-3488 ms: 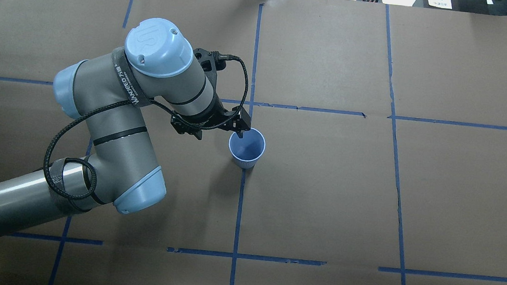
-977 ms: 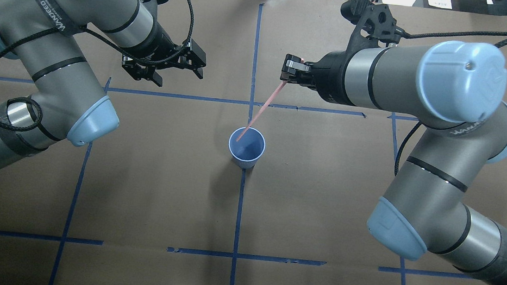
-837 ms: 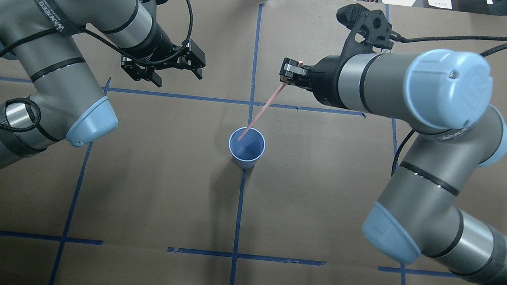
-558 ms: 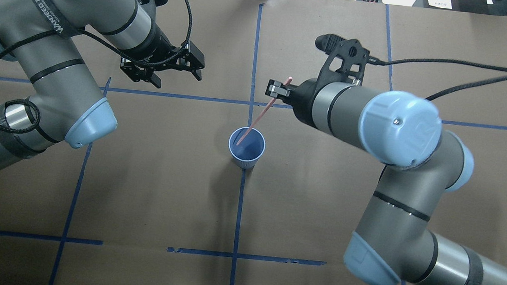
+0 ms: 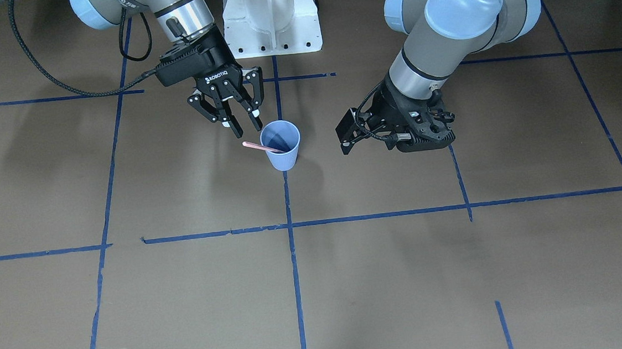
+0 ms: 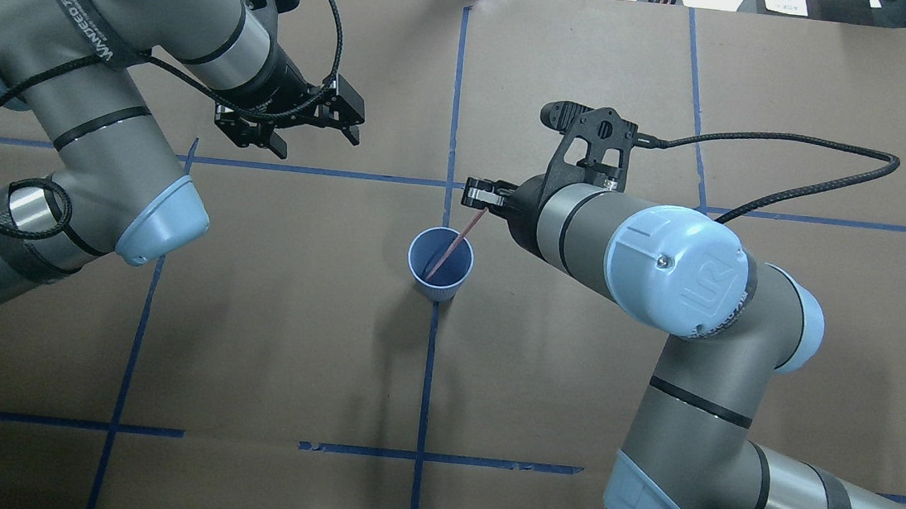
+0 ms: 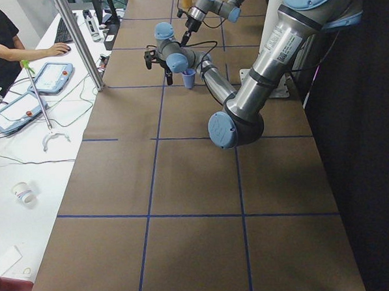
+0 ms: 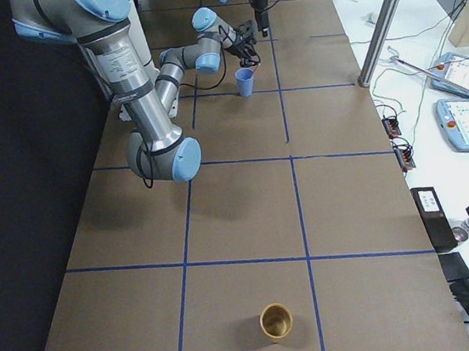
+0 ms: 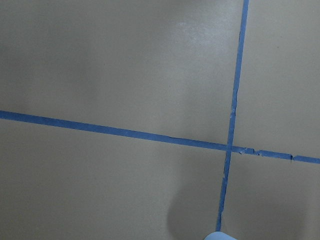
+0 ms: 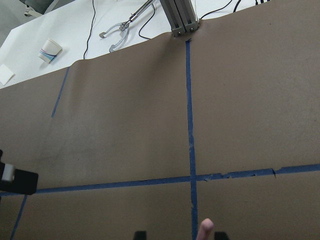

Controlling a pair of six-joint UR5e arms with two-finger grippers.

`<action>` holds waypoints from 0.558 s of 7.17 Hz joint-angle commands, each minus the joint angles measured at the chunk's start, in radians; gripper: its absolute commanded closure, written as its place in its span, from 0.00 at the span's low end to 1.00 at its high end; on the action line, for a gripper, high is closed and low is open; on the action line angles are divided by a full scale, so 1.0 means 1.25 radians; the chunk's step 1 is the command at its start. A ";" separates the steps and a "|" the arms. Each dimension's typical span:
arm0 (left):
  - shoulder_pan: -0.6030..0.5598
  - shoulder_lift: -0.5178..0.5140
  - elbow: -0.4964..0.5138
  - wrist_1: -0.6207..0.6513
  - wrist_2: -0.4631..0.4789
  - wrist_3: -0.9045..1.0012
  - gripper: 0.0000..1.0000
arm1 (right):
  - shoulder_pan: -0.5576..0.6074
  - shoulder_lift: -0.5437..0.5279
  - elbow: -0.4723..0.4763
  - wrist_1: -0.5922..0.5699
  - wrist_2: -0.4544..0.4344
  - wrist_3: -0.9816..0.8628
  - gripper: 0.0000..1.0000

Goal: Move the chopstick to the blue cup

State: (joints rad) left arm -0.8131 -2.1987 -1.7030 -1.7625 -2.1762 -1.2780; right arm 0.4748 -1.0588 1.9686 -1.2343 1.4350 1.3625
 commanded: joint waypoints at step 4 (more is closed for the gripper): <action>-0.049 0.167 -0.059 0.016 0.000 0.292 0.00 | 0.338 -0.242 0.064 -0.056 0.404 -0.300 0.00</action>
State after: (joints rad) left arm -0.8309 -2.0805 -1.7530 -1.7486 -2.1767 -1.1022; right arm 0.7299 -1.2720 2.0686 -1.2953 1.7543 1.1896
